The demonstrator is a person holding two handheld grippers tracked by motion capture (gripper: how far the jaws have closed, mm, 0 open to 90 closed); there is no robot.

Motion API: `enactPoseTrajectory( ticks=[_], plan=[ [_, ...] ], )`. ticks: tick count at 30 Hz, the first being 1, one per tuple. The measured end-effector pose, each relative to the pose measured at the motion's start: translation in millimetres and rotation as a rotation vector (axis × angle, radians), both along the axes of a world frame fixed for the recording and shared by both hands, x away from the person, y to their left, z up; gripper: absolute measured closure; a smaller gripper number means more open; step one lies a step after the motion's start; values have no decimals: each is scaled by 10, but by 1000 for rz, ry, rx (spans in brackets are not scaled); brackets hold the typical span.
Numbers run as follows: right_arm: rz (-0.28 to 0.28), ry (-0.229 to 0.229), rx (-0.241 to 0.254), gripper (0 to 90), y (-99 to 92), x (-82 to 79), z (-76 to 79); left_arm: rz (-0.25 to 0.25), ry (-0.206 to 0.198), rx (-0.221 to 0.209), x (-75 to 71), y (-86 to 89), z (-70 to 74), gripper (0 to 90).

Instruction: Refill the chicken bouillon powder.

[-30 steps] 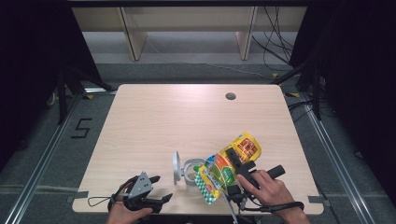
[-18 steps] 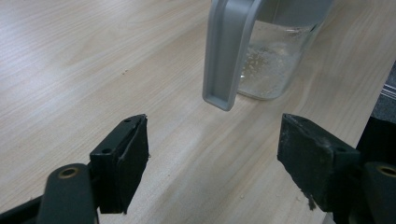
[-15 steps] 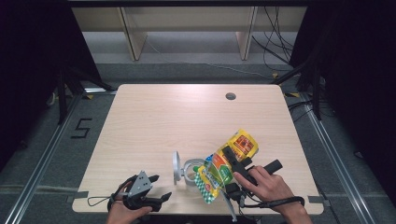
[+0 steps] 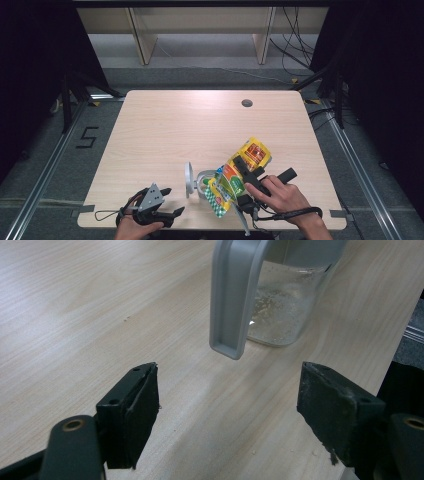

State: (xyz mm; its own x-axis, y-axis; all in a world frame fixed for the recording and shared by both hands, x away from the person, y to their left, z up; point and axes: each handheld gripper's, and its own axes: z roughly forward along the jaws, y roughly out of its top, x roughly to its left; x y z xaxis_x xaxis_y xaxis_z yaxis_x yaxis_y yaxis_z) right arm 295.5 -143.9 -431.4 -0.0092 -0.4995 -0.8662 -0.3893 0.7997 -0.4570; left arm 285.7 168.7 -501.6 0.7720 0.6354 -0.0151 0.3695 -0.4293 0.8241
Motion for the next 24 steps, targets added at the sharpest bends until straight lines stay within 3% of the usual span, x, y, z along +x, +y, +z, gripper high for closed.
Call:
enactPoseTrajectory(
  ticks=[5, 11, 20, 24],
  plan=[
    [-16, -5, 15, 437, -26, -11, -2, 0, -19, -7, 7, 5, -7, 248],
    [-15, 2, 8, 438, -44, -16, 9, 15, 10, -4, -1, 17, 4, 252],
    [-11, -2, 0, 438, -54, -17, 22, 16, 7, -16, 0, 8, -4, 253],
    [-11, -5, -7, 438, -59, -15, 46, 1, -9, 1, 19, 22, 5, 253]
  ],
)
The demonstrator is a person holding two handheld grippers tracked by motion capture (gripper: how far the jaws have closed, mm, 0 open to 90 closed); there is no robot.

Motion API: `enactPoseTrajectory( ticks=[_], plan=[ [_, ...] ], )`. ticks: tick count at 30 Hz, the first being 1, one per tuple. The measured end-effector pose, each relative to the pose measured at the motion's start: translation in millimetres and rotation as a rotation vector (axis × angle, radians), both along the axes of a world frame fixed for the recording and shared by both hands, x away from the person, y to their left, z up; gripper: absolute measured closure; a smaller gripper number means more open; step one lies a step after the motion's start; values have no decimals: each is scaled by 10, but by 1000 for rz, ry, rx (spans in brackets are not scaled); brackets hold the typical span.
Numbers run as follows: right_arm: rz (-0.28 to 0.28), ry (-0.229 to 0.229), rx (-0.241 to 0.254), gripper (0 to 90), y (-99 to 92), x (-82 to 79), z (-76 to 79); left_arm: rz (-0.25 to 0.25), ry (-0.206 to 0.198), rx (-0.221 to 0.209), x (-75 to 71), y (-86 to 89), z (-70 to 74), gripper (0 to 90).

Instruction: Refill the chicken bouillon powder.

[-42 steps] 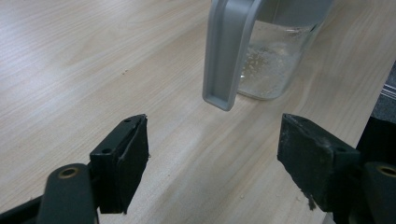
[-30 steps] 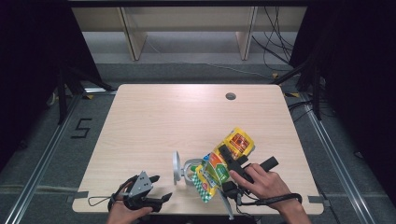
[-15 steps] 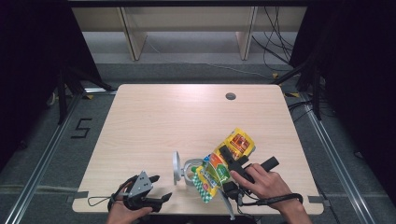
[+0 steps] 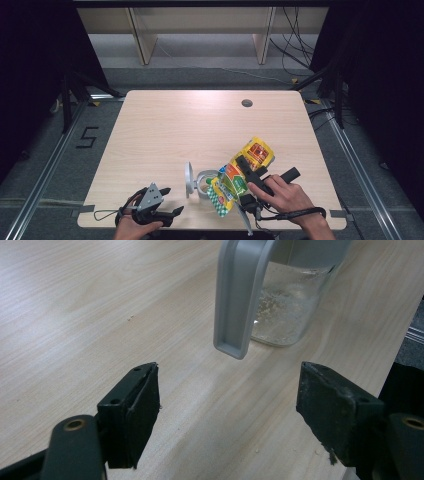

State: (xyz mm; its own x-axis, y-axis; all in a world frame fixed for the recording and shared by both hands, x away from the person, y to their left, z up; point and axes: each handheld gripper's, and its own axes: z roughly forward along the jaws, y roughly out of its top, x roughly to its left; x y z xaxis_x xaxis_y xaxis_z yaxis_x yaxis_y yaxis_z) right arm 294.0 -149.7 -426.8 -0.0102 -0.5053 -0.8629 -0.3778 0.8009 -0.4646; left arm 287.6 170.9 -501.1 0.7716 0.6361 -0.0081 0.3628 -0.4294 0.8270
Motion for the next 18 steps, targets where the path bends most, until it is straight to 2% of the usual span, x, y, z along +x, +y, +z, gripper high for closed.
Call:
enactPoseTrajectory(
  ticks=[4, 7, 9, 10, 11, 14, 15, 18],
  plan=[
    [-1, 5, 0, 438, 4, -3, -14, -1, 0, 11, 8, 4, 0, 252],
    [0, 19, 5, 439, 1, 4, -22, 6, 4, -15, -1, -6, -4, 253],
    [-2, 9, 4, 439, 1, -2, -8, 12, 14, 11, 1, 13, 0, 253],
    [0, 7, 3, 438, -1, -6, 2, 13, 18, -13, -4, 1, -5, 253],
    [-1, 5, 8, 439, 0, -9, 11, 16, 19, -18, -4, -1, -7, 253],
    [-1, 0, -15, 440, 12, -9, -2, 16, 18, -18, -3, -1, -7, 253],
    [-1, 8, -17, 442, 16, -9, -2, 6, 16, 1, 0, 11, 0, 253],
    [2, 4, -22, 443, 11, -9, 22, 25, 20, -27, -5, -14, -19, 253]
  ],
)
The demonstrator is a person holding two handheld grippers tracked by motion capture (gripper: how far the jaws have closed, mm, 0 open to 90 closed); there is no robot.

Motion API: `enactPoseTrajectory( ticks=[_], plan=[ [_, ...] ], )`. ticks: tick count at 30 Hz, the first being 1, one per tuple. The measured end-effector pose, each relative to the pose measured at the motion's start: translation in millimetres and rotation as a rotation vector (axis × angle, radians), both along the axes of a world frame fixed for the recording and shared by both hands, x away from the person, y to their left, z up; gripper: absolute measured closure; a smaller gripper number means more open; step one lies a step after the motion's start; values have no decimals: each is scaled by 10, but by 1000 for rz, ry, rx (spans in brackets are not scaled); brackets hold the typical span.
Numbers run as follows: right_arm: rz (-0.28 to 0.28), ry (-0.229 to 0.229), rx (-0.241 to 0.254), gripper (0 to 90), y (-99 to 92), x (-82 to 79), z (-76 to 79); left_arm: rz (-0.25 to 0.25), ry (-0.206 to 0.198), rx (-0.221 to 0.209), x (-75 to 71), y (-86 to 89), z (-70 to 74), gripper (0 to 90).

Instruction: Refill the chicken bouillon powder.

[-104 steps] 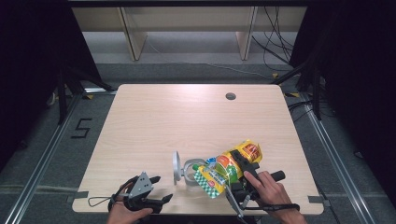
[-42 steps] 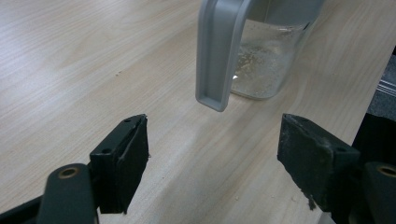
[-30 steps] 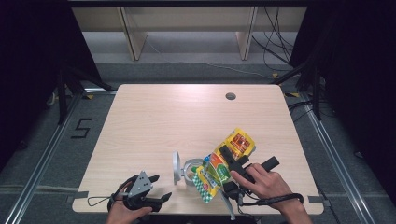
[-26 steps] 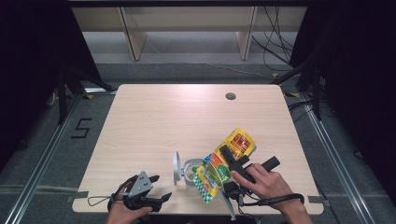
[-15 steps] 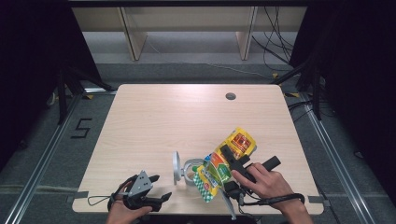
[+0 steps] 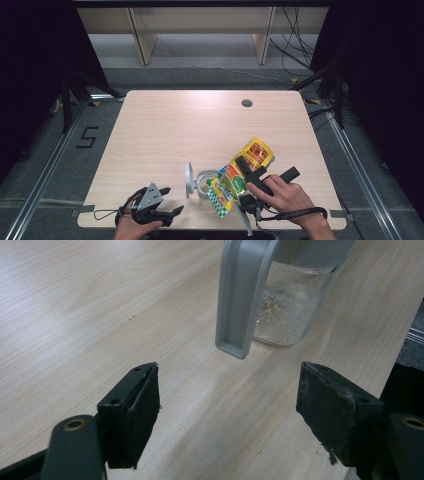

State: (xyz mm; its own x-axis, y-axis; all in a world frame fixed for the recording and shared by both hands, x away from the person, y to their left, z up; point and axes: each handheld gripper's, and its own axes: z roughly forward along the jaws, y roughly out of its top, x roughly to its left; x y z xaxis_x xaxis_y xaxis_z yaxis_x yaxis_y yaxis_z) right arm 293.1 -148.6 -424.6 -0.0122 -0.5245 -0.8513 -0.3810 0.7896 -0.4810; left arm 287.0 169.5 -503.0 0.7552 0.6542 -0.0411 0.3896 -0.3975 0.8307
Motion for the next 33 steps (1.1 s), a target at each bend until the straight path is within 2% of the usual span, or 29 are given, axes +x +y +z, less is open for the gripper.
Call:
enactPoseTrajectory(
  ticks=[2, 7, 8, 15, 17, 19, 20, 22, 24, 25, 28, 29, 30, 32, 33],
  plan=[
    [-1, -11, -2, 443, 5, 1, 16, -8, 7, 39, 15, 21, 9, 253],
    [5, -2, -9, 444, 31, 12, 1, 0, 1, 12, 1, 9, 7, 253],
    [7, 0, -8, 444, 37, 15, 1, -2, -2, 24, 6, 16, 9, 253],
    [3, 2, -17, 445, 38, 1, 24, 0, 1, 5, -1, 4, 5, 253],
    [-1, 16, -18, 445, 34, -2, 23, -10, 6, 8, 4, 12, 16, 253],
    [0, 22, -15, 445, 16, -8, 27, -8, -6, 28, 8, 24, 22, 253],
    [-3, 20, -14, 445, 8, -6, 31, -10, 3, 11, 7, 17, 17, 253],
    [-12, 6, -15, 445, 0, -3, 39, -23, -10, 31, 14, 29, 24, 253],
    [-14, 12, -12, 445, -3, -4, 40, -8, 4, 6, 3, 12, 16, 253],
    [-7, 11, -14, 445, -1, -6, 37, -8, -7, 29, 8, 24, 23, 253],
    [-3, 22, -19, 445, 12, -9, 32, -15, -6, 16, 9, 21, 19, 253],
    [-4, 21, -19, 445, 14, -9, 33, -22, -13, 39, 16, 37, 25, 253],
    [-3, 22, -16, 445, 13, -8, 34, -14, 3, 24, 9, 31, 20, 253],
    [-12, 30, -6, 445, 1, -9, 28, -19, -17, 35, 14, 35, 27, 252],
    [-5, 23, -10, 445, 0, -10, 35, -10, -5, 19, 2, 22, 23, 252]
  ],
)
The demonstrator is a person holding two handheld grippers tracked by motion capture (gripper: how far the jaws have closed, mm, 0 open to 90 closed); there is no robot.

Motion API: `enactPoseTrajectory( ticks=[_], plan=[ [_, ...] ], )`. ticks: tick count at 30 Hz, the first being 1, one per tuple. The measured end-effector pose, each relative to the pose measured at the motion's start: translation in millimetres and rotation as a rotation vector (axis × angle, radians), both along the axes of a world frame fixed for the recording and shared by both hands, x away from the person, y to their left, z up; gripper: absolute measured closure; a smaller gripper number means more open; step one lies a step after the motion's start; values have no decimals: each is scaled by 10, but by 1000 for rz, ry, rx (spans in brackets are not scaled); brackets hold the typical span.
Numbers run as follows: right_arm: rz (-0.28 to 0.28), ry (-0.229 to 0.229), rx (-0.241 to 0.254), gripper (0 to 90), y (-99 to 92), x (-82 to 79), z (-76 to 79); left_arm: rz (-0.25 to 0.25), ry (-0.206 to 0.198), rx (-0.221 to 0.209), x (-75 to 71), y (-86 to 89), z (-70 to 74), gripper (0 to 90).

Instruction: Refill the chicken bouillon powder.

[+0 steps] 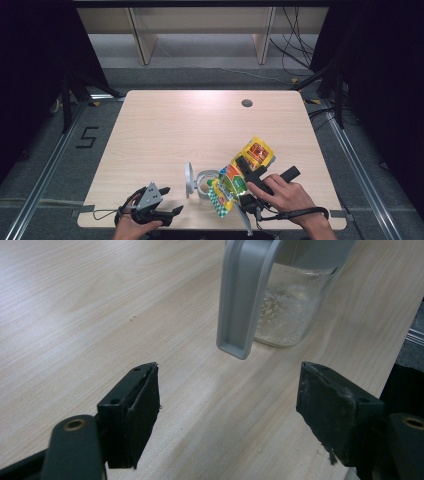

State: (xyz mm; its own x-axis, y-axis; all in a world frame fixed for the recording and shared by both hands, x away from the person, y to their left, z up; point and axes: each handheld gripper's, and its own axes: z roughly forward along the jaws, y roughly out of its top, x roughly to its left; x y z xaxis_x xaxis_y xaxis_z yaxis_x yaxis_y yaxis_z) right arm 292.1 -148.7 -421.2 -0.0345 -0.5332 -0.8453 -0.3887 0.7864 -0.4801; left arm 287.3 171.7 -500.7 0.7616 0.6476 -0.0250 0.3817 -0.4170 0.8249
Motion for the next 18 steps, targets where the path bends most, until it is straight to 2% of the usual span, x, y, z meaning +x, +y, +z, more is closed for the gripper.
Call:
enactPoseTrajectory(
  ticks=[5, 6, 9, 10, 15, 17, 18],
  plan=[
    [-4, -4, -11, 445, -5, -3, 17, -3, 9, -5, 3, -8, -12, 252],
    [-3, -4, -8, 445, -5, -1, 16, -10, -9, 5, 12, 0, -11, 252],
    [-1, 0, -6, 445, -5, -1, 12, -17, -8, 10, 14, 5, -3, 252],
    [-1, 0, -6, 445, -5, -2, 12, -9, 12, -2, 6, -2, -5, 253],
    [-4, -1, -4, 445, -10, -1, 20, 4, 7, 1, 5, -3, -15, 252],
    [-2, -1, -5, 445, -12, 0, 20, -15, -5, 5, 14, 1, -7, 253],
    [-2, -1, -6, 445, -12, 0, 21, -3, 11, -5, 3, -6, -10, 253]
  ],
)
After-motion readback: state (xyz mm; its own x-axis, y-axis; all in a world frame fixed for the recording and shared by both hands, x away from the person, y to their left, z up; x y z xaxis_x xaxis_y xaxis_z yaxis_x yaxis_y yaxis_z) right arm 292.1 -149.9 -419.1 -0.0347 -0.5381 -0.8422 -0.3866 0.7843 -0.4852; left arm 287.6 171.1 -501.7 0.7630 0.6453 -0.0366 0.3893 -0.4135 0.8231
